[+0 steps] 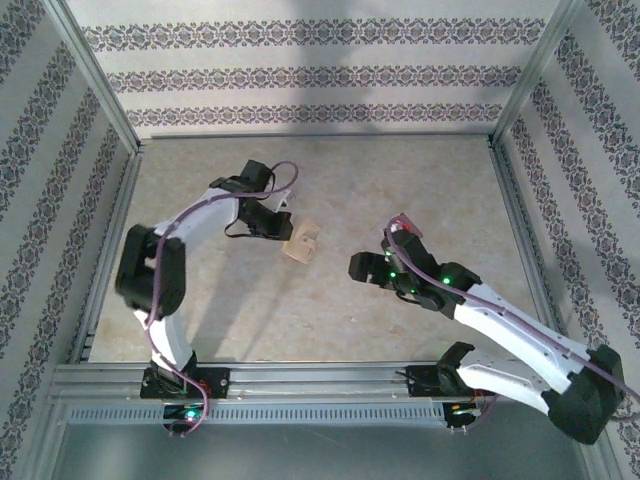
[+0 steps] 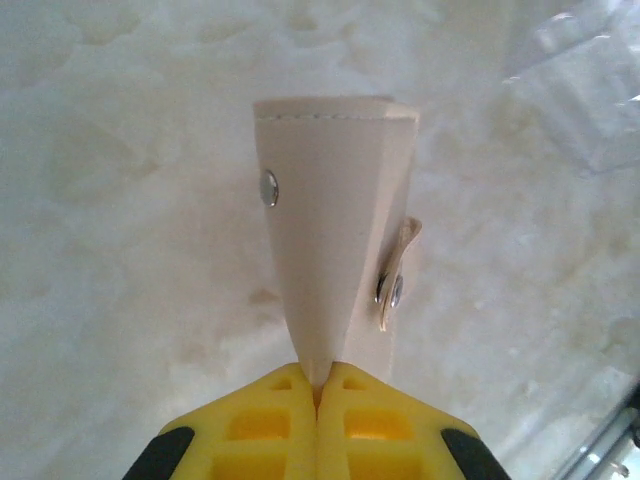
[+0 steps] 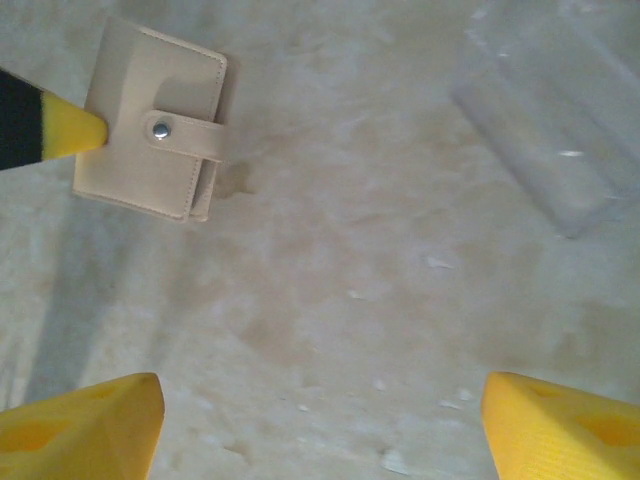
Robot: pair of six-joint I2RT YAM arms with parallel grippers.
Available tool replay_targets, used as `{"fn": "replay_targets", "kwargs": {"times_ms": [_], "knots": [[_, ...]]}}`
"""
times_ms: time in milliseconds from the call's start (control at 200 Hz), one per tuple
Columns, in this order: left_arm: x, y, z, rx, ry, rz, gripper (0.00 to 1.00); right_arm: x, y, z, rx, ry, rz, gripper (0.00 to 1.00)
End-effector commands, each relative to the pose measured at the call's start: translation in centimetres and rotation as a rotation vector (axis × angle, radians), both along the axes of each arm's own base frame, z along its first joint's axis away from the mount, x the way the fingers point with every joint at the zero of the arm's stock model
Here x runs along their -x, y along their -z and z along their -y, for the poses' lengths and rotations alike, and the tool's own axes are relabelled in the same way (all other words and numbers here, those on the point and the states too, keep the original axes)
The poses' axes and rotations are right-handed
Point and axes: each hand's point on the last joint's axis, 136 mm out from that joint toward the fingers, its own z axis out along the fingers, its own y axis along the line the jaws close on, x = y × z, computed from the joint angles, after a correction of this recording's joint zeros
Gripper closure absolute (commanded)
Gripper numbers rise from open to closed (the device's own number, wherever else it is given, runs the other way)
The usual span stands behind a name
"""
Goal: Put the credit cards into the card holder
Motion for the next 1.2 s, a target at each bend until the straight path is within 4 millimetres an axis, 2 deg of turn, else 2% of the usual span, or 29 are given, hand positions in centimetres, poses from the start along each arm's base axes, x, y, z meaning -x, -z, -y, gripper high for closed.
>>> {"fn": "replay_targets", "kwargs": {"times_ms": [0,110,200,280,490,735,825,1074,1194], "knots": [[0.0,-2.4,0.5,0.074,-0.036,0.123,1.0,-1.5,-2.5,-2.9,-0.061,0.039,0.05,0.18],[1.1,-3.1,0.2,0.118,-0.053,0.184,1.0,-1.9,-2.2,-6.0,-0.082,-0.004,0.024,0.25],[2.1,-3.6,0.5,0.169,-0.042,0.199,1.0,-2.3,-1.6,-7.8,-0.107,-0.013,-0.023,0.36],[2.8,-3.9,0.6,0.193,-0.036,0.211,1.0,-2.7,-1.6,-9.2,-0.116,-0.03,-0.037,0.39],[4.3,-4.2,1.1,0.252,0.002,0.245,1.0,-4.2,-0.9,-11.3,-0.099,-0.026,-0.066,0.45],[4.9,-4.3,2.1,0.259,0.043,0.244,1.0,-5.6,-0.2,-14.0,-0.078,-0.064,-0.104,0.55],[5.3,-4.2,2.6,0.272,0.056,0.243,1.0,-5.8,0.2,-14.2,-0.068,-0.061,-0.114,0.57],[5.1,-4.4,3.1,0.299,0.037,0.215,1.0,-6.4,1.2,-13.1,-0.063,-0.002,-0.122,0.62],[5.2,-4.4,3.4,0.308,0.042,0.203,1.0,-6.6,2.3,-12.7,-0.049,0.003,-0.151,0.63]]}}
